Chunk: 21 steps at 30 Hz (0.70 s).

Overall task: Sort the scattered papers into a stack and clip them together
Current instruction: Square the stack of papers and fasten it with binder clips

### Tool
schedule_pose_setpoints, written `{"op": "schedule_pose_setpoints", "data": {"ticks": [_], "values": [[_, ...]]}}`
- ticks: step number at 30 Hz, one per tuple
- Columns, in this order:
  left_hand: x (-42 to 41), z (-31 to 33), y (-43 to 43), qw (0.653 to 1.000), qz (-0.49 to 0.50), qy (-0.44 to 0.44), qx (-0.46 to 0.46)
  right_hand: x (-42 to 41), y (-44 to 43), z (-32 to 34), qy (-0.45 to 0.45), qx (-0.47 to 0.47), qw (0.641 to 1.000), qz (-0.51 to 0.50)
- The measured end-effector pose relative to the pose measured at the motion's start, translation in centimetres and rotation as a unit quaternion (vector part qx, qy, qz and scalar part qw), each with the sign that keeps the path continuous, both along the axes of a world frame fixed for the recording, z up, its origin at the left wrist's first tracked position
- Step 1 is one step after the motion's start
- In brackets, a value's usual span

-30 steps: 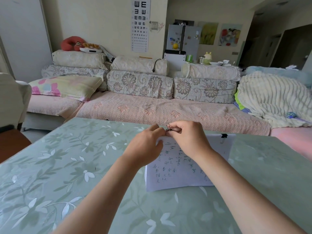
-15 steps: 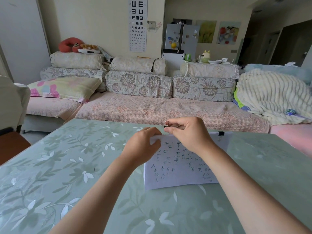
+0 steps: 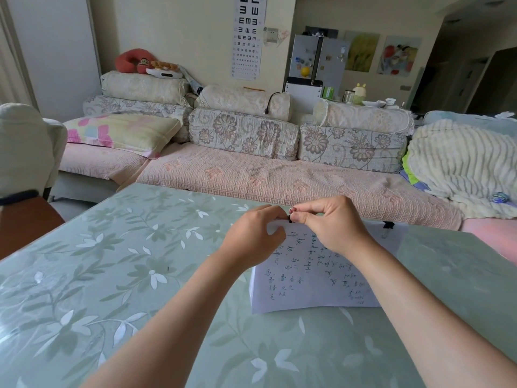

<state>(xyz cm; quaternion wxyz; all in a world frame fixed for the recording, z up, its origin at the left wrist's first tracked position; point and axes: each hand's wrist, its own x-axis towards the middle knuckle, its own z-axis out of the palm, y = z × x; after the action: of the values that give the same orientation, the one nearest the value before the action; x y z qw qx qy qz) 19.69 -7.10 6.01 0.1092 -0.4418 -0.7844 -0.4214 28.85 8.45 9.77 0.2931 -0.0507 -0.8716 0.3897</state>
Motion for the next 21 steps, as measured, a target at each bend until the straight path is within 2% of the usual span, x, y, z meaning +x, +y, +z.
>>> {"op": "schedule_pose_setpoints", "data": {"ticks": [9,17,21], "values": [[0.1,0.0,-0.2,1.000,0.006,0.015,0.005,-0.4,0.9,0.7,-0.072,0.045,0.996,0.030],[0.1,-0.1,0.1,1.000,0.004,0.018,0.022,0.1,0.1,1.4,-0.085,0.097,0.991,0.042],[0.1,-0.1,0.1,0.999,0.001,0.020,0.025,0.2,0.1,1.4,-0.073,0.160,0.984,0.025]]}}
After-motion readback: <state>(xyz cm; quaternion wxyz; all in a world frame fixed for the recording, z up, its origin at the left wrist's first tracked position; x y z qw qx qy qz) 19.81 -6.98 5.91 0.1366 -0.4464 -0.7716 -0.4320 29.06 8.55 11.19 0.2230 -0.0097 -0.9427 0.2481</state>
